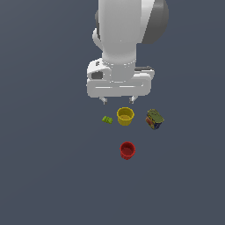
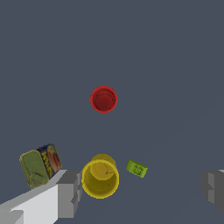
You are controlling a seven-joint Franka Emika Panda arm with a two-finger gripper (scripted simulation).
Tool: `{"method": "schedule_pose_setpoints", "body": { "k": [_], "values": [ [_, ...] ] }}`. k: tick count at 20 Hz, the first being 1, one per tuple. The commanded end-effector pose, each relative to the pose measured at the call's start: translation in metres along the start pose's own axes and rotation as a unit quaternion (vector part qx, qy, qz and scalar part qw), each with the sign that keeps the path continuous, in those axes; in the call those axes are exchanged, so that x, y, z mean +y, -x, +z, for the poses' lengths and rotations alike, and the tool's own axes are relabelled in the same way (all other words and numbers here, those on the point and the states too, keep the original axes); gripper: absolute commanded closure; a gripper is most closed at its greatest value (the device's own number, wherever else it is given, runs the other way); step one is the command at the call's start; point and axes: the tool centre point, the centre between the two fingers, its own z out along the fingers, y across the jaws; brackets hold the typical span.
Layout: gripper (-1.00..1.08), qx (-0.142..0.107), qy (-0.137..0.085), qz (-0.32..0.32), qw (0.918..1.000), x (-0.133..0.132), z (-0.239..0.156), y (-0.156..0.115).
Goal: Pick up a designated object from a clutter of objects.
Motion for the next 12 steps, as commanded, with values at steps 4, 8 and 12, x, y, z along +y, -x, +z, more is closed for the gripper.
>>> {"method": "schedule_pose_setpoints", "body": {
  "k": [4, 8, 12],
  "values": [
    [-0.92, -0.002, 0.006, -0.037, 0.9993, 0.008, 0.019, 0.003],
    [-0.92, -0.004, 0.012, -0.076, 0.9971, 0.016, 0.039, 0.008],
    [-0.92, -0.007, 0.018, -0.125, 0.992, 0.025, 0.063, 0.015]
  ]
}}
